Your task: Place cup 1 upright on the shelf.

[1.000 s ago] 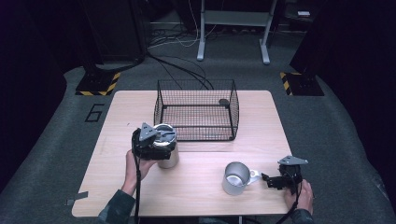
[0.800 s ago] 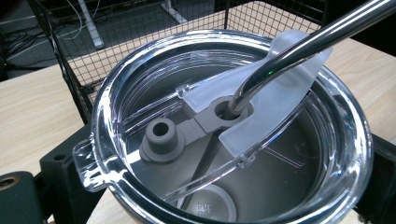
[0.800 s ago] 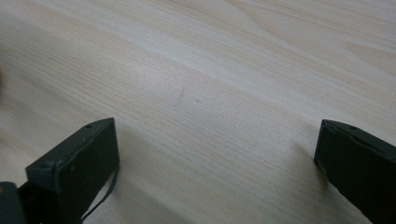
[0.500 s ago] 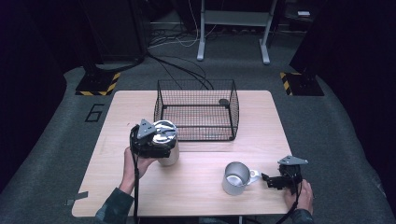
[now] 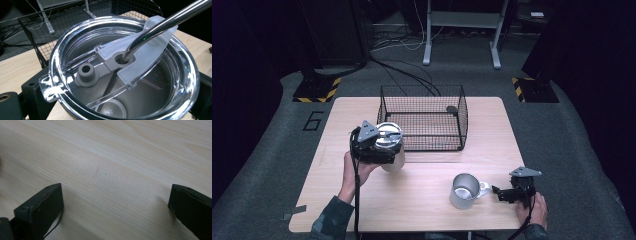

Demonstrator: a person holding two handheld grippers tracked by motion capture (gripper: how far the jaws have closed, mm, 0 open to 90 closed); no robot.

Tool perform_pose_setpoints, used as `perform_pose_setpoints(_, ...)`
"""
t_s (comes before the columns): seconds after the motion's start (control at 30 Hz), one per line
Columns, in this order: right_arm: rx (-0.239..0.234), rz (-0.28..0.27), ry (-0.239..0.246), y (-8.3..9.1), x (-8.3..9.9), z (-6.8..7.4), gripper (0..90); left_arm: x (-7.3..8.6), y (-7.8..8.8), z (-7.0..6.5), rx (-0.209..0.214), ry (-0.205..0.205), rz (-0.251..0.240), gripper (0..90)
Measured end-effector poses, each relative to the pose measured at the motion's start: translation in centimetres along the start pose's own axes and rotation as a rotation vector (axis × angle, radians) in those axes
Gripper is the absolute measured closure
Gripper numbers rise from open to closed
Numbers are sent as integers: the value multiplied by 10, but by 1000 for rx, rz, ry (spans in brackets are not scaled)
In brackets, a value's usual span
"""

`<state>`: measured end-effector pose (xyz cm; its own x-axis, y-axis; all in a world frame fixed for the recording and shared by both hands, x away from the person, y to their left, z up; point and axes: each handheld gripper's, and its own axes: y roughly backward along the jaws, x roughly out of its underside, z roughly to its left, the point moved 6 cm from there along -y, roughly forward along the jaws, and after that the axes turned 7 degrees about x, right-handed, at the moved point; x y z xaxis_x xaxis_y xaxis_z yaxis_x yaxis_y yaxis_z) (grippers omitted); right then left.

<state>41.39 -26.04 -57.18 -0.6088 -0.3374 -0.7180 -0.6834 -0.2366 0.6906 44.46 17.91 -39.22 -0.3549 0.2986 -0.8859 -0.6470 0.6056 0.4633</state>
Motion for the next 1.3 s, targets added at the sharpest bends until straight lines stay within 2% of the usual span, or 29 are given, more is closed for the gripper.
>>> perform_pose_setpoints(0.6,-1,2,2,0,0,0,0,-25,2,-1,25,-28,1,38)
perform_pose_setpoints(0.83,-2,2,3,0,0,0,0,-43,2,0,59,-36,-3,38)
perform_pose_setpoints(1.0,-3,2,2,0,0,0,0,-58,-1,-1,65,-44,-10,38)
perform_pose_setpoints(1.3,-2,3,2,0,0,0,0,-74,-10,0,83,-40,-1,38)
